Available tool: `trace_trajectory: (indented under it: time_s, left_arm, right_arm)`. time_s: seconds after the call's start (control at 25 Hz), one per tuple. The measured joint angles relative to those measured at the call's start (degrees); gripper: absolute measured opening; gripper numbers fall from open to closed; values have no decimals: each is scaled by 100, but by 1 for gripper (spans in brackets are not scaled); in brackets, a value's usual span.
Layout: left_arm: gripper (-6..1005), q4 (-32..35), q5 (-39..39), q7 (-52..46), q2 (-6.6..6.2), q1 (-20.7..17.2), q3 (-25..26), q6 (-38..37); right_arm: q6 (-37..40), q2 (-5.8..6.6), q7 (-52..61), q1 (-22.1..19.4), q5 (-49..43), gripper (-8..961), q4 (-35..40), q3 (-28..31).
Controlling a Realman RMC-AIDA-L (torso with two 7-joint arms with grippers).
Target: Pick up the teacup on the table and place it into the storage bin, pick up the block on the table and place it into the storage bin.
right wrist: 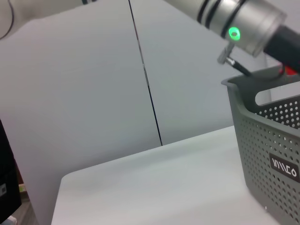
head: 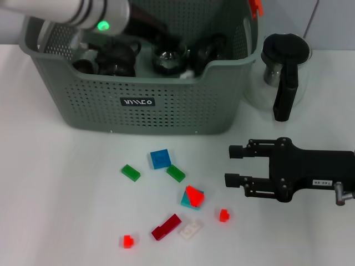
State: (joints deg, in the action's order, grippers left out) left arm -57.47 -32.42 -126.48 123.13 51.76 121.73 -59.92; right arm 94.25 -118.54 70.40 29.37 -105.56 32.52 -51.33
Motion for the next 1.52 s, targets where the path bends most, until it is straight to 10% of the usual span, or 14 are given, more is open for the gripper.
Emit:
trace_trajectory:
  time_s: [0.44, 0.64, 0.92, 1.12, 1.52]
  left_arm:
    - [693, -2260, -3299, 435, 16, -1859, 928, -1639]
    - [736, -2525, -4087, 1365, 112, -2747, 1249, -1917]
    - [750, -1679, -3251, 4077, -154, -3278, 1907, -4036]
    - [742, -760, -2791, 4865, -301, -3332, 1890, -4254]
    - [711, 111, -1877, 6316, 0, -3252, 1845, -4083]
  right_arm:
    - [71, 21, 4, -11, 31, 644, 0, 18]
    - [72, 18, 8, 20, 16, 645, 0, 18]
    - [72, 43, 18, -20, 41, 645, 0, 42]
    - [70, 43, 18, -34, 32, 646, 0, 103]
    - [3, 41, 18, -39, 10, 645, 1, 106]
